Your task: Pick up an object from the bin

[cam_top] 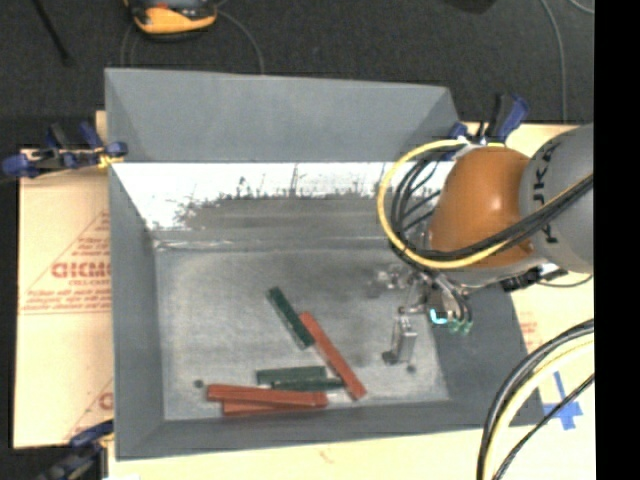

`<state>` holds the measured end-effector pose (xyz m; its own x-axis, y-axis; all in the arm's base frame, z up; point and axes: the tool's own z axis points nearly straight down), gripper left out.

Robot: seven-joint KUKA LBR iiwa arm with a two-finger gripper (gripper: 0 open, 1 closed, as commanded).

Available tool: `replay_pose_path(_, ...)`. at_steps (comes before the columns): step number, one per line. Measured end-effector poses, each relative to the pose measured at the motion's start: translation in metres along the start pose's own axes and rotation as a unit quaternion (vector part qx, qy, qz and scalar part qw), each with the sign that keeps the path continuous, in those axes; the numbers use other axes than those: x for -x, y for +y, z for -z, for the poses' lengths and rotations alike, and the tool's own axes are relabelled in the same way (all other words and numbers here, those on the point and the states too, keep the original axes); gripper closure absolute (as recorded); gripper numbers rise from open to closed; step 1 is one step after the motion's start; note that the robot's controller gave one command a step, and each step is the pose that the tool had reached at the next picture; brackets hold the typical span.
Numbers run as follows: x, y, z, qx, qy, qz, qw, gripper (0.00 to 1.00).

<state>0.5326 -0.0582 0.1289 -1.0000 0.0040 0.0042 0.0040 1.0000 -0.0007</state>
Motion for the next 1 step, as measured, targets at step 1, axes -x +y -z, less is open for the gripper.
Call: replay_pose_path(1, 0.002, 0.0, 0.0039, 0.0, -0.0038, 0.001, 1.0, 0.0)
